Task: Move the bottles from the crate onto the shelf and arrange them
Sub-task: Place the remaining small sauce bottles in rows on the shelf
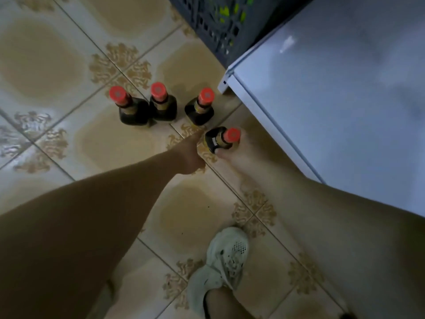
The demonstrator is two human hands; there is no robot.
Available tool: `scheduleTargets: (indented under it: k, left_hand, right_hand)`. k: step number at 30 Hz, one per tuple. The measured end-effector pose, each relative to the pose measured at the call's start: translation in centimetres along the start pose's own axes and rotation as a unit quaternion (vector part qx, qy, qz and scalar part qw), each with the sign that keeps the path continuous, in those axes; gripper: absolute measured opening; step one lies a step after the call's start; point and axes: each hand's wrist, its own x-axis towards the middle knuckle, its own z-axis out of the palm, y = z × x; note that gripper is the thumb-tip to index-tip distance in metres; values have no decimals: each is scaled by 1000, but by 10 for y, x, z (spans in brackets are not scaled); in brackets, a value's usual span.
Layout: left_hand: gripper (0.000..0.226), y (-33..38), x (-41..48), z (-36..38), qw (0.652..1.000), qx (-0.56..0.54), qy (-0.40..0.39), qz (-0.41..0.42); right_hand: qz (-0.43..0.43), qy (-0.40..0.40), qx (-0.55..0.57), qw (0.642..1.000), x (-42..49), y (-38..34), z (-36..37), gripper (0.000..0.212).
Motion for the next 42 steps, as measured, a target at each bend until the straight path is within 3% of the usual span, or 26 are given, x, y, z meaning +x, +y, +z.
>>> scheduleTargets:
  k: [3,7,11,14,18,22,28,32,34,37,42]
  left_hand:
    - [89,-10,19,12,1000,9,-9,0]
    - [96,-17,-7,1,1000,-18,-18,7]
    - [104,2,-89,-36,998,-40,-25,43]
    - [107,32,-178,-79,992,-74,-6,101]
    - [100,84,-320,-153,972,-87,-2,217]
    - [90,140,-456,-226,939,-113,-34,323]
    - [87,229,-619,-272,880,-131,-69,450]
    - [86,271,-701,-265,853,-162,-69,491]
    - [85,289,-736,-250,838,-170,-77,512]
    - [80,316,-781,-213,820,-165,-75,543]
    - [78,351,-833,-129,799,-133,-94,578]
  right_hand:
    - [-35,54,34,997,22,8,15,24]
    - [-44,66,63,995,-3,-1,15,26]
    - [-63,66,87,992,-99,-57,-11,28]
    - [-96,85,128,983,-197,-120,-41,16]
    - [-159,177,214,947,-340,-216,-87,20]
    - [-222,292,289,884,-475,-303,-137,17]
    - [-268,390,360,804,-636,-368,-208,10]
    - [-289,401,382,781,-721,-370,-249,9]
    - [-294,374,353,805,-762,-357,-266,16]
    - [-277,343,290,850,-822,-325,-287,51]
    - [-264,413,267,830,-910,-253,-305,49]
